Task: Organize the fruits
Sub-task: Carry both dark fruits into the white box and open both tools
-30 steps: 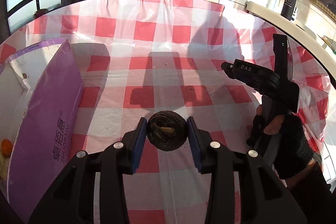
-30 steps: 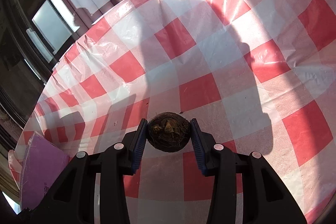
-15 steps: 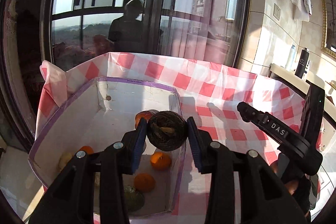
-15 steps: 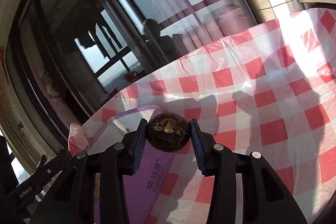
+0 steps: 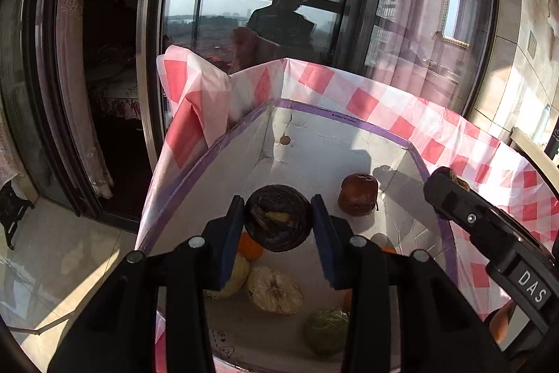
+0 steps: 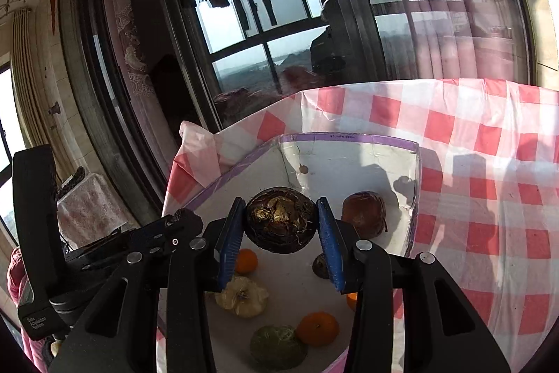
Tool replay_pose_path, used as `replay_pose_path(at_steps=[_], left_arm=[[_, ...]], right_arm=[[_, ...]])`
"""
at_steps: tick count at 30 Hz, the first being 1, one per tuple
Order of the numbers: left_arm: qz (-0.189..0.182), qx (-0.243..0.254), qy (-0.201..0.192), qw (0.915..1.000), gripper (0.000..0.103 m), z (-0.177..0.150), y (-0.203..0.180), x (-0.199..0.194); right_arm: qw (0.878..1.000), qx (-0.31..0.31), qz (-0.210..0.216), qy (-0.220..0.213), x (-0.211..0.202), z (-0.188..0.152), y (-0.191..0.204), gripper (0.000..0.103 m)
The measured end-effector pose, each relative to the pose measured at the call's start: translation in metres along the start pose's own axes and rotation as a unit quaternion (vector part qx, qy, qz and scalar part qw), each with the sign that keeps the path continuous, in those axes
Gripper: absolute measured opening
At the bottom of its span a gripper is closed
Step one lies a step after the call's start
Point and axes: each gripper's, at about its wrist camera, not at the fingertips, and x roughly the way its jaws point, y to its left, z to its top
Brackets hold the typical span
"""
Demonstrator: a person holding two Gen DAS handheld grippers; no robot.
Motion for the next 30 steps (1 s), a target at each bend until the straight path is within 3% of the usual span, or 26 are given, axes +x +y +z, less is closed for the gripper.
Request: replay_pose_path(at_steps=[4, 6, 9, 12, 15, 19, 24, 27, 30], left_arm=[[0.02, 0.009, 0.026, 0.9994, 0.039, -0.005, 0.009, 0.022], [0.035, 0.025, 0.034, 0.9985, 0.039, -0.005, 0.011, 0.032], [0.048, 0.052, 0.057, 0.9958, 0.039, -0.003, 0.011, 0.048], [0.051, 0.084, 0.08, 0.9919, 0.039, -0.004, 0.007, 0.058], [0.057, 0.126, 0.114, 0.9839, 0.039, -0.009, 0.0, 0.07], [0.04, 0.14, 0.159, 0.9765, 0.039, -0.01, 0.0, 0.08], [0.028, 0.161, 0.217, 0.9624, 0.039, -0.013, -0.003, 0.091], [0.036, 0.181, 0.232, 0.955, 0.039, -0.017, -0.007, 0.095], [0.032, 0.185, 0.237, 0.9532, 0.039, -0.018, -0.006, 0.094]], right_arm=[[0.992, -0.077, -0.056, 0.081, 0.035, -0.013, 0.021, 0.042], [0.989, -0.095, -0.058, 0.097, 0.04, -0.01, 0.024, 0.042], [0.972, -0.142, -0.112, 0.15, 0.057, -0.012, 0.03, 0.042], [0.964, -0.147, -0.1, 0.196, 0.067, -0.015, 0.026, 0.042], [0.947, -0.175, -0.118, 0.242, 0.079, -0.023, 0.026, 0.042], [0.925, -0.201, -0.118, 0.301, 0.092, -0.038, 0.021, 0.042], [0.914, -0.22, -0.102, 0.325, 0.096, -0.044, 0.023, 0.041], [0.913, -0.215, -0.085, 0.337, 0.096, -0.044, 0.02, 0.042], [0.909, -0.217, -0.082, 0.346, 0.1, -0.043, 0.016, 0.042]])
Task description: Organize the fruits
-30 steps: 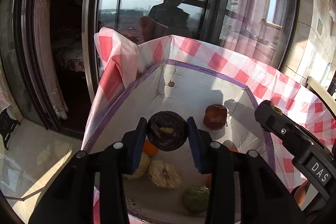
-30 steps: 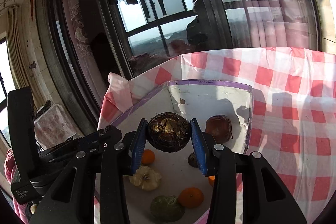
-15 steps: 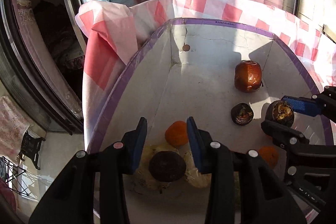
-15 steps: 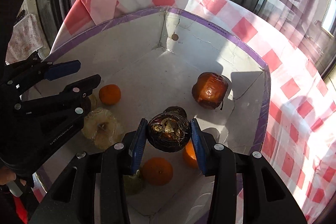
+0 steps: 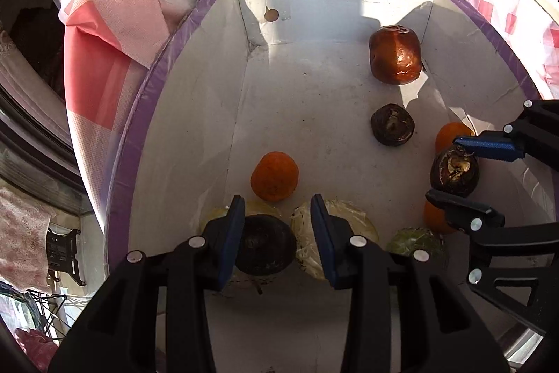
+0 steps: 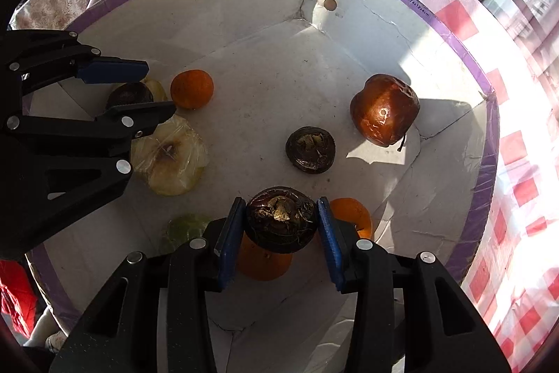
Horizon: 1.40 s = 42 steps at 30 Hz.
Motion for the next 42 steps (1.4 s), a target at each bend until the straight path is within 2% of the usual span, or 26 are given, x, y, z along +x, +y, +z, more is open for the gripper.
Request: replay_pose_path(at_steps=[7, 8, 9, 10, 11, 14, 15, 17, 19, 24, 30, 42], left_arm=[[-0.007, 0.0, 0.003, 1.0, 0.04, 0.003, 0.0, 0.001], [-0.008, 0.001, 0.002, 1.0, 0.041, 0.004, 0.0, 0.002], [-0.009, 0.0, -0.001, 1.0, 0.047, 0.004, 0.0, 0.001], [-0.013, -0.003, -0.006, 0.9999, 0.06, 0.004, 0.001, -0.001], [-0.021, -0.006, -0.016, 0.9996, 0.063, 0.004, 0.002, -0.004], [-0.041, -0.01, -0.032, 0.9986, 0.067, 0.002, 0.002, -0.011], [-0.042, -0.012, -0.037, 0.9984, 0.069, 0.001, 0.003, -0.012], [-0.066, -0.016, -0.046, 0.9966, 0.075, -0.001, 0.003, -0.016], [-0.083, -0.02, -0.052, 0.995, 0.079, -0.003, 0.004, -0.017], [-0.092, -0.027, -0.061, 0.9935, 0.08, -0.005, 0.002, -0.019], [-0.093, -0.025, -0.06, 0.9936, 0.081, -0.005, 0.004, -0.02], [-0.096, -0.036, -0.018, 0.9946, 0.082, 0.0, 0.004, -0.011]], right_arm=[[1.0, -0.006, -0.008, 0.014, 0.006, 0.007, -0.002, 0.042], [1.0, -0.006, -0.007, 0.013, 0.006, 0.007, -0.002, 0.042], [1.0, -0.004, -0.003, 0.009, 0.006, 0.008, -0.002, 0.042], [1.0, 0.002, 0.002, 0.005, 0.004, 0.007, -0.002, 0.046], [1.0, 0.007, 0.005, 0.0, 0.002, 0.007, -0.004, 0.051], [1.0, 0.012, 0.001, -0.021, -0.005, 0.007, -0.005, 0.065], [1.0, 0.011, -0.008, -0.027, -0.007, 0.007, -0.004, 0.067], [0.999, 0.014, -0.034, -0.034, -0.013, 0.006, -0.001, 0.081], [0.998, 0.017, -0.051, -0.035, -0.016, 0.005, -0.002, 0.086], [0.998, 0.029, -0.046, -0.039, -0.018, 0.002, -0.007, 0.086], [0.997, 0.03, -0.061, -0.033, -0.015, -0.002, -0.001, 0.086], [0.997, 0.036, -0.062, -0.032, -0.015, -0.001, -0.003, 0.086]])
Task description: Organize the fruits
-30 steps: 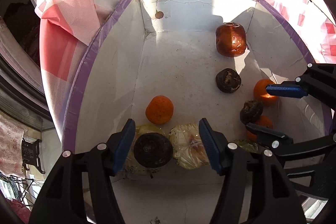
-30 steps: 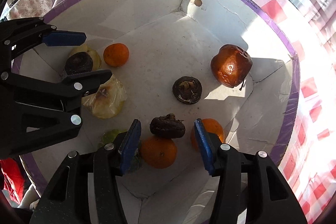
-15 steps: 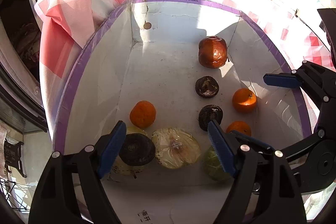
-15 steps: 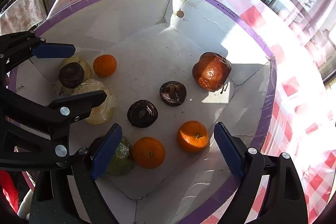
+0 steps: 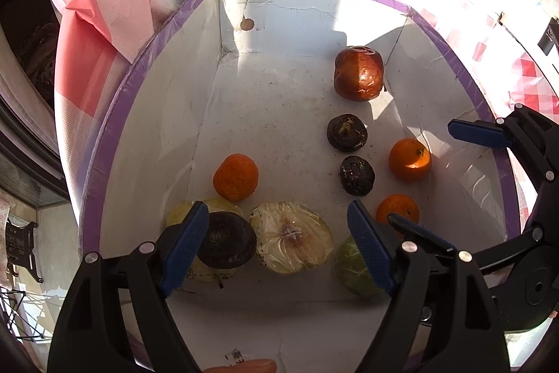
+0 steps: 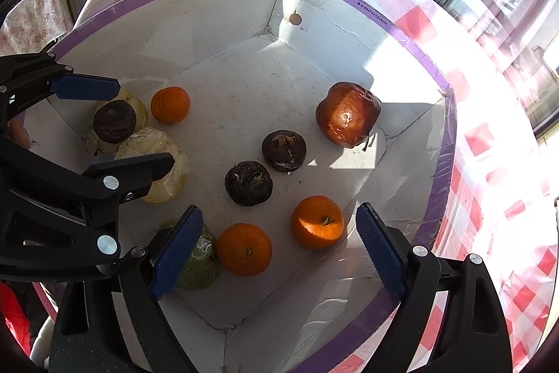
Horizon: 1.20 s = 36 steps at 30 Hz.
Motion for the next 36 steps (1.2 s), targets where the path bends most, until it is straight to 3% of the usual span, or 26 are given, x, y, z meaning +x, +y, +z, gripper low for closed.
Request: replay_pose_path(at_steps=[7, 15, 22, 36], left_arm=[[-0.018, -0.014, 0.005, 0.9997, 0.088, 0.003, 0.0, 0.003], [-0.001, -0.02, 0.011, 0.9997, 0.089, 0.005, -0.002, 0.005], [0.005, -0.029, 0.052, 0.9982, 0.089, 0.009, -0.001, 0.014], [0.044, -0.017, 0.094, 0.9945, 0.088, 0.016, -0.007, 0.026]], right_arm=[[1.0, -0.004, 0.0, 0.001, -0.001, 0.0, 0.001, 0.086], [1.0, -0.003, 0.002, 0.003, 0.0, 0.001, 0.001, 0.086], [1.0, -0.01, 0.008, 0.022, 0.004, 0.004, 0.002, 0.087], [0.997, -0.025, 0.035, 0.064, 0.015, 0.009, -0.001, 0.088]])
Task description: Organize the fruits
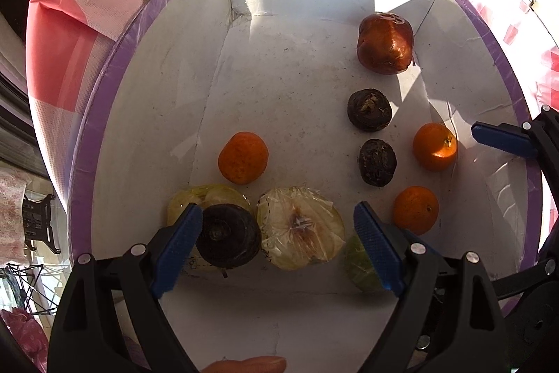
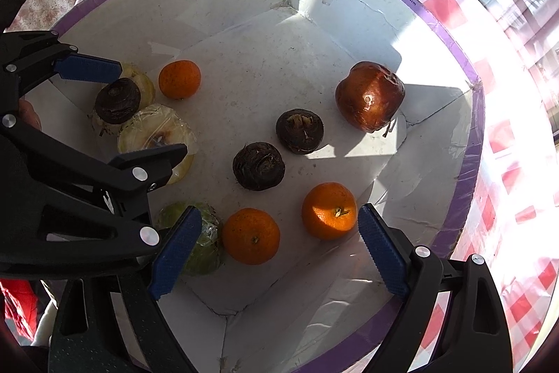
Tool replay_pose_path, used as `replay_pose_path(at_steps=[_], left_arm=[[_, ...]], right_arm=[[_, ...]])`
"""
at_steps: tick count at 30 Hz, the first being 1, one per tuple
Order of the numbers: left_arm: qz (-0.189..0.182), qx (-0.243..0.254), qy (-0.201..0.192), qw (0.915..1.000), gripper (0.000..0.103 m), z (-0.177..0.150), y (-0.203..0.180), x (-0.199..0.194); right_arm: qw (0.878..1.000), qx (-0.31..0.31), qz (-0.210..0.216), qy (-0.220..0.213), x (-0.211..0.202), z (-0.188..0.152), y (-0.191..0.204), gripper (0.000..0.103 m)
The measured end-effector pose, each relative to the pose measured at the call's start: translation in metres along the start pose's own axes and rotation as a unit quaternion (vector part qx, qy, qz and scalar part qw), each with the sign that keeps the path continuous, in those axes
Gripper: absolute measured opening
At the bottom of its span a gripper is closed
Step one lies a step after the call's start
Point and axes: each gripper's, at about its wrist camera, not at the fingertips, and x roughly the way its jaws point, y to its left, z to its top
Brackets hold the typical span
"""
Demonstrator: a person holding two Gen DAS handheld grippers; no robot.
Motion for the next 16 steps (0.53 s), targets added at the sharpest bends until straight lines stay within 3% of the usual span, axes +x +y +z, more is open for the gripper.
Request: replay_pose_path(at_steps=[10, 11, 14, 16], left_arm=[[0.027, -0.023, -0.012, 0.9993, 0.085, 0.001, 0.003, -0.01], [0.035, -0.029, -0.008, 0.9989, 0.085, 0.001, 0.002, -0.013], [0.113, -0.04, -0.018, 0.9926, 0.085, 0.006, -0.002, -0.034], [0.127, -0.06, -0.074, 0.9873, 0.085, 0.003, -0.005, -0.064]], right_arm=[[1.0, 0.007, 0.014, -0.015, -0.005, -0.005, 0.0, 0.088], [1.0, 0.01, 0.017, -0.022, -0.008, -0.006, 0.0, 0.088], [0.998, 0.02, 0.025, -0.056, -0.021, -0.012, -0.002, 0.087], [0.994, 0.03, 0.015, -0.099, -0.04, -0.021, -0.006, 0.087]])
